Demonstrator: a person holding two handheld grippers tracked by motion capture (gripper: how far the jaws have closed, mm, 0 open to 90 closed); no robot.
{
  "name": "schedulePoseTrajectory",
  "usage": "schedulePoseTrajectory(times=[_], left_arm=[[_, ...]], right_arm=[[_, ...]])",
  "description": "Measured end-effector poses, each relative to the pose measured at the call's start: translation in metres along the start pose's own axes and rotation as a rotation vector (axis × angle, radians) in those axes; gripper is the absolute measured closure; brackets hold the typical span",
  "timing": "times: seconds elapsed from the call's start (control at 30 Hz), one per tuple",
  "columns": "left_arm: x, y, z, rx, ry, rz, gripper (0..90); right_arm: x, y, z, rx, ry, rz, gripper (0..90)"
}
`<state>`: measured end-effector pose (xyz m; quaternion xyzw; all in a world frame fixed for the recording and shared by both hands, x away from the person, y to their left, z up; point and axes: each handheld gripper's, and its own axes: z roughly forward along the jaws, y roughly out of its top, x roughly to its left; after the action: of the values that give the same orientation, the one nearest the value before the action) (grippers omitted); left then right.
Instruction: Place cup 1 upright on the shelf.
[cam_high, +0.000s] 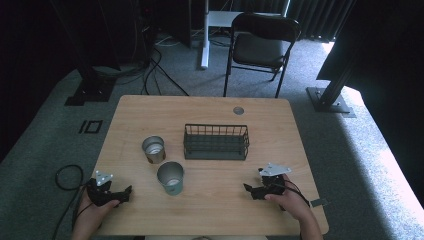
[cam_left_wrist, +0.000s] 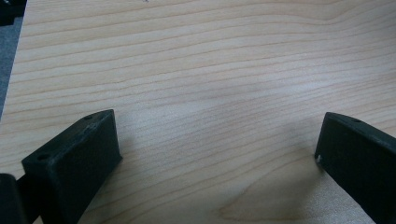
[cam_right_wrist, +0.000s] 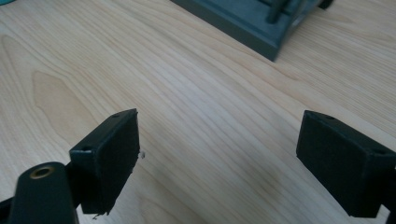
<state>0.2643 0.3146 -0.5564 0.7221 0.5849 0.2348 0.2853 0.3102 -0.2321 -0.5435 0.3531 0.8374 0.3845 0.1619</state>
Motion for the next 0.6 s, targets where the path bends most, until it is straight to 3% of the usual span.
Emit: schedulePoseTrajectory(times=[0.6], left_arm=[[0.000,0.000,0.000,0.000,0.000,0.000,0.4]], right_arm=[[0.026,0.019,0.021,-0.004,0.087,-0.037,13.3]])
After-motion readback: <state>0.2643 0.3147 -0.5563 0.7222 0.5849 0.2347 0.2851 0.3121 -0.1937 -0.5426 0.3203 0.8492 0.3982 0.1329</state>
